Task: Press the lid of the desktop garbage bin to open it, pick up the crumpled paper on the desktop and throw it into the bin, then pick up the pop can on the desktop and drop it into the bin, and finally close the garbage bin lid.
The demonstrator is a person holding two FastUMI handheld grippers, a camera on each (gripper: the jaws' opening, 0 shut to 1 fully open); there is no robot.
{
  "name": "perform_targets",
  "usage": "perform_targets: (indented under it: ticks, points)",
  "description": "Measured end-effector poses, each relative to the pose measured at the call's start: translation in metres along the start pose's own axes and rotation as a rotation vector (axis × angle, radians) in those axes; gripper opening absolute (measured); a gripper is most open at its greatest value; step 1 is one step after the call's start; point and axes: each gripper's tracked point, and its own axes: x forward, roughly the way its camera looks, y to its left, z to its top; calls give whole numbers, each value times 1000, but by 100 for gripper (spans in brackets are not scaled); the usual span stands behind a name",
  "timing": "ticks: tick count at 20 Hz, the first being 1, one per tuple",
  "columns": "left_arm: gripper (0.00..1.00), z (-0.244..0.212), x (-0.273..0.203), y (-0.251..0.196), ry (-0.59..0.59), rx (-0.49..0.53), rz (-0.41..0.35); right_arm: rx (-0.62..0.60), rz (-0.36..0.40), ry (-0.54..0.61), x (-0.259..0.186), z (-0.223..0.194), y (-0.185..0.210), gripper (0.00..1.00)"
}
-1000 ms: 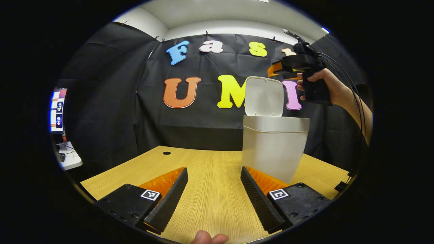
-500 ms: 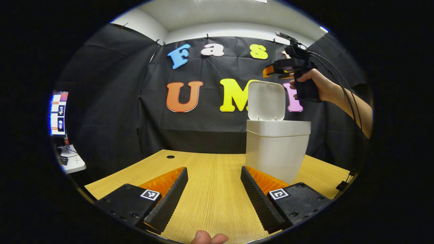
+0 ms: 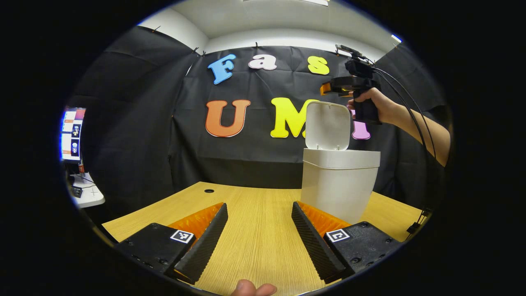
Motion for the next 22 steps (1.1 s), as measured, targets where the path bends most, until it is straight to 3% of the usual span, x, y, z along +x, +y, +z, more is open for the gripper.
perform_targets:
  ticks: [7,9,10,22]
  points:
    - [100,-7,5,-3,11,27,0,23,9,55,14,-18,-2,96]
    - [100,-6,4,-2,11,27,2,32,14,80,16,-25,-2,92]
    - [100,-5,3,-2,7,29,4,37,17,95,16,-29,-1,96]
    - [100,0,0,-10,-1,13,-10,119,55,233,-22,-39,0,95]
